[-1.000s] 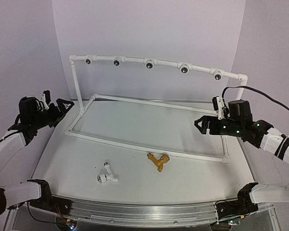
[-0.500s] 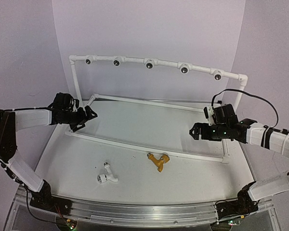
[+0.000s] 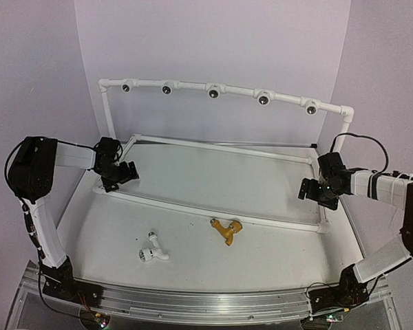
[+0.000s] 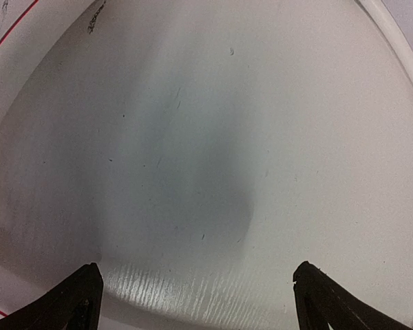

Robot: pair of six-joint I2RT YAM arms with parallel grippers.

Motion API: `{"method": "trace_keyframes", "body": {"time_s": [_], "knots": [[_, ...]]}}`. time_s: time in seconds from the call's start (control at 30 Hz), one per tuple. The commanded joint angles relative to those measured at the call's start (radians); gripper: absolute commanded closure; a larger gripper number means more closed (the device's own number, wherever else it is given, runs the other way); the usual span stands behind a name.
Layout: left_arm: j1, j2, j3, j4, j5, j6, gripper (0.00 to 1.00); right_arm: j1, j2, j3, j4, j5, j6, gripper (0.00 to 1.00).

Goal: Install the water faucets
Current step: Rotate the pipeline at the center of the board.

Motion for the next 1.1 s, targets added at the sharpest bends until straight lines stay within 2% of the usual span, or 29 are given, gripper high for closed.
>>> {"method": "trace_keyframes", "body": {"time_s": [0.0, 0.27, 0.5, 0.87, 1.07], "knots": [[-0.007, 0.01, 0.0, -0.056, -0.077, 0.038, 0.0, -0.077, 0.03, 0.033, -0.027, 0.047, -0.007, 0.02], [-0.031, 0.031, -0.077, -0.237, -0.261, -0.134, 0.0, -0.148, 0.088, 0.067, -0.026, 0.083, -0.024, 0.02], [-0.032, -0.025, -0.199, -0.258, -0.244, -0.217, 0.0, -0.172, 0.133, 0.075, -0.024, 0.141, -0.025, 0.02], [-0.032, -0.223, -0.355, -0.267, -0.244, -0.353, 0.0, -0.174, 0.32, 0.135, 0.106, -0.109, -0.114, 0.04], [-0.032, -0.293, -0.397, -0.247, -0.261, -0.379, 0.0, -0.153, 0.443, 0.258, 0.186, -0.258, -0.152, 0.06]]}}
